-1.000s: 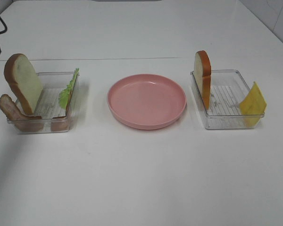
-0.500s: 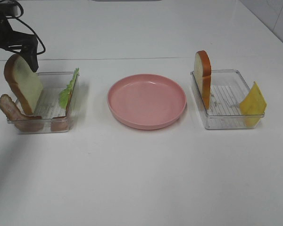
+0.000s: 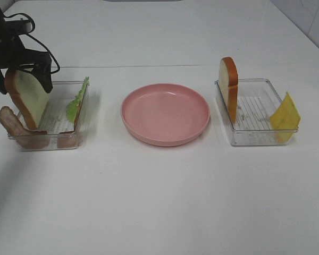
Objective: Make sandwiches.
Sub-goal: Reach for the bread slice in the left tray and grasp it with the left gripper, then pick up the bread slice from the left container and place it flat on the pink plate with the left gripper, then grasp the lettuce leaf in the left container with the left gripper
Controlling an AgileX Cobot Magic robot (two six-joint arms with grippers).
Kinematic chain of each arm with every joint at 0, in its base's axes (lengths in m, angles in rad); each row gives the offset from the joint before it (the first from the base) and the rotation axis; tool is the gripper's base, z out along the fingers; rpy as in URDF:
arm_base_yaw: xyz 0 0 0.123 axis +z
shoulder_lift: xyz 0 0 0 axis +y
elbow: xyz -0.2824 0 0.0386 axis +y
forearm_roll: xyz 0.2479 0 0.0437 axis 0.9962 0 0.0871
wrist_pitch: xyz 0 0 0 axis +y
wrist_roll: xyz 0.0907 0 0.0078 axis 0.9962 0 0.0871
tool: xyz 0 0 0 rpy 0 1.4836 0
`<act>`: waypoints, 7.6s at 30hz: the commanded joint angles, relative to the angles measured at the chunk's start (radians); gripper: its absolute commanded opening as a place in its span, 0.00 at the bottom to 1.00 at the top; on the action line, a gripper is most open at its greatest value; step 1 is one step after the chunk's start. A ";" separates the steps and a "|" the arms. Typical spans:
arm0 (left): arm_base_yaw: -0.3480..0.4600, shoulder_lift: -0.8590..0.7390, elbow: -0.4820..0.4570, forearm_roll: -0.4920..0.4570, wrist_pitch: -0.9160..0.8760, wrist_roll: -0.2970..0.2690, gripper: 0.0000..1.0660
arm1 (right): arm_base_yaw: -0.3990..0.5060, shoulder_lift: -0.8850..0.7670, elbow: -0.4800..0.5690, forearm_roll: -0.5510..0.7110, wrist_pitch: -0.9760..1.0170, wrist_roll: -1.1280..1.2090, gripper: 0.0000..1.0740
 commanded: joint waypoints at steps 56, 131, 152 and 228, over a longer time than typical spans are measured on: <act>-0.090 -0.258 -0.121 -0.470 0.004 -0.025 0.00 | -0.001 -0.016 0.003 0.000 -0.005 0.008 0.77; -0.469 0.286 -0.478 -0.305 0.042 -0.346 0.79 | -0.001 -0.016 0.003 0.000 -0.005 0.008 0.77; -0.469 0.190 -0.500 -0.222 0.060 -0.343 0.78 | -0.001 -0.016 0.003 0.000 -0.005 0.008 0.77; -0.259 0.067 -0.065 0.066 -0.075 -0.175 0.00 | -0.001 -0.016 0.003 0.000 -0.005 0.008 0.77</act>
